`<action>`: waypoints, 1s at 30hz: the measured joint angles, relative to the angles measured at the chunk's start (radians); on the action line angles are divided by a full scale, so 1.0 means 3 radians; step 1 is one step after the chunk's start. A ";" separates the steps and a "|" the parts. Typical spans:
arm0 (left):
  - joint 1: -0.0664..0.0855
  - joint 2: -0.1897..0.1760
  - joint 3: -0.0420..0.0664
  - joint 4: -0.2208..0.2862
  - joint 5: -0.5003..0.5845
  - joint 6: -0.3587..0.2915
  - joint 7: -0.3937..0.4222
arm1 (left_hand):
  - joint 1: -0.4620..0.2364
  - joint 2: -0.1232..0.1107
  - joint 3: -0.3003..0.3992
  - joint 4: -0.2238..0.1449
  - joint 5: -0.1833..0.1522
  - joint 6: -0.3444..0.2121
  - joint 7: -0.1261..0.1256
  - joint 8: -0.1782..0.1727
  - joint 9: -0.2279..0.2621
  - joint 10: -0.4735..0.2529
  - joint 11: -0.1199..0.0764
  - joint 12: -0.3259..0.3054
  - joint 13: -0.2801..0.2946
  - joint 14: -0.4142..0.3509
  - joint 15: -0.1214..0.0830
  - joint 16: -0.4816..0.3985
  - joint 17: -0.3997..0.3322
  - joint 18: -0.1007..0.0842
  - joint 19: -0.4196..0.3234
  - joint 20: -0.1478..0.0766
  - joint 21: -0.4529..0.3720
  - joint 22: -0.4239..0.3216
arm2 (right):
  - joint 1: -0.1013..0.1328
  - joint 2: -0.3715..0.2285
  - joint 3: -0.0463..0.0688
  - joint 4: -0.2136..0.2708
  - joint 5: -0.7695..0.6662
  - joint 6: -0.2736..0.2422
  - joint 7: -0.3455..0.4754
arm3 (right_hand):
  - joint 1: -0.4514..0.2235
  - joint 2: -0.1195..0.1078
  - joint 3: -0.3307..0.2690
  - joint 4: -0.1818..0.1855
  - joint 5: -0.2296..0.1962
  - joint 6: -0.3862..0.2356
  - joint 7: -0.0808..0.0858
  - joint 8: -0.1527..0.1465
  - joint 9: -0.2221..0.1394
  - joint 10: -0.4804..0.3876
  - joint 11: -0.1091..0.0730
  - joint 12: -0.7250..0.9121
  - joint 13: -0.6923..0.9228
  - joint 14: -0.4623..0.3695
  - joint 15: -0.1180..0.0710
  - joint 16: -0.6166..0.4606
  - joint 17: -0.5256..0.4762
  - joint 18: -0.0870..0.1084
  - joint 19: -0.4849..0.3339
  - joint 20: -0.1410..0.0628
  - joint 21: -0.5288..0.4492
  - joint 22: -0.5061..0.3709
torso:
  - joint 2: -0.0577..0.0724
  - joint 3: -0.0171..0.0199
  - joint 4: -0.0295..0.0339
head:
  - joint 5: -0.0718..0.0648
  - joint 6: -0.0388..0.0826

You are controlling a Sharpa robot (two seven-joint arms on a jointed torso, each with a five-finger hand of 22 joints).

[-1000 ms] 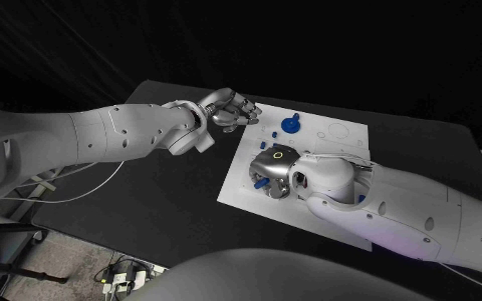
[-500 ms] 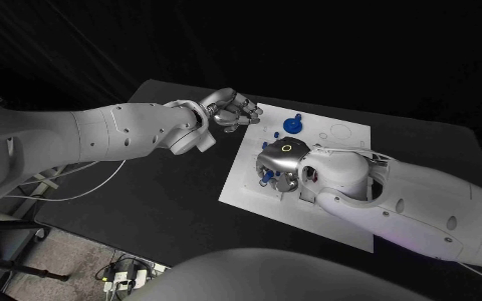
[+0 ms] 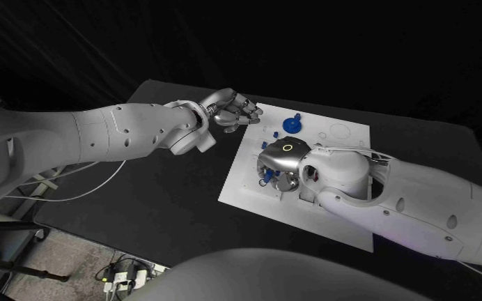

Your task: Assemble the parts on the task board

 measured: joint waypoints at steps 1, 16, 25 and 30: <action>0.0000 0.0002 0.0000 0.0000 0.0000 0.0001 -0.0001 | 0.0000 0.0000 0.0000 0.0000 0.0000 0.0000 0.0000 0.0000 0.0000 0.0000 0.0000 0.0000 0.0000 0.0000 0.0000 0.0000 -0.0003 0.0000 0.0000 0.0000 0.0000 0.0000 | -0.0001 0.0002 0.0000 -0.0003 0.0001 0.0000 0.0001 | -0.0001 0.0001 0.0000 0.0000 -0.0002 0.0000 0.0000 -0.0001 0.0000 0.0000 0.0000 0.0000 0.0005 -0.0004 -0.0004 0.0000 0.0000 0.0000 0.0000 0.0000 0.0000 0.0000 | 0.0000 0.0000 0.0000 | -0.0001 0.0000; -0.0034 0.0009 0.0001 -0.0020 0.0000 0.0018 -0.0023 | 0.0000 0.0000 0.0000 0.0000 0.0000 -0.0012 0.0012 0.0000 -0.0002 0.0000 0.0000 0.0000 0.0000 0.0000 0.0000 0.0000 -0.0027 0.0036 -0.0012 0.0012 -0.0040 0.0000 | -0.0053 0.0023 0.0000 -0.0079 0.0045 -0.0045 0.0027 | -0.0020 0.0020 -0.0009 -0.0009 -0.0175 -0.0002 0.0002 -0.0033 0.0020 -0.0054 0.0008 0.0023 0.0059 -0.0004 -0.0004 0.0000 -0.0001 0.0000 0.0000 0.0000 0.0000 0.0002 | -0.0001 0.0000 0.0002 | -0.0003 0.0000; -0.0055 0.0009 -0.0001 -0.0026 0.0000 0.0029 -0.0030 | 0.0000 0.0000 0.0000 0.0000 0.0000 -0.0012 0.0012 0.0000 -0.0003 0.0000 0.0000 0.0000 0.0000 -0.0011 0.0011 0.0000 -0.0033 0.0035 -0.0012 0.0012 -0.0059 0.0000 | -0.0086 0.0057 -0.0001 -0.0132 0.0058 -0.0102 0.0038 | -0.0028 0.0028 -0.0018 -0.0018 -0.0201 -0.0002 0.0003 -0.0017 0.0025 -0.0069 0.0003 0.0026 0.0069 -0.0004 -0.0004 0.0000 0.0006 0.0000 0.0012 -0.0011 0.0000 0.0002 | -0.0001 0.0000 0.0004 | -0.0005 0.0000; -0.0057 0.0009 -0.0001 -0.0026 0.0000 0.0033 -0.0031 | 0.0000 0.0000 0.0000 0.0000 0.0000 -0.0012 0.0012 0.0000 -0.0002 0.0000 0.0000 0.0000 0.0000 -0.0011 0.0011 0.0000 -0.0033 0.0035 -0.0012 0.0012 -0.0059 0.0000 | -0.0103 0.0075 -0.0001 -0.0164 0.0059 -0.0121 0.0039 | -0.0028 0.0028 -0.0018 -0.0018 -0.0201 -0.0003 0.0003 -0.0017 0.0026 -0.0081 0.0015 0.0026 0.0070 -0.0004 -0.0004 0.0000 0.0005 0.0000 0.0012 -0.0011 -0.0001 0.0002 | -0.0001 0.0000 0.0003 | 0.0001 0.0000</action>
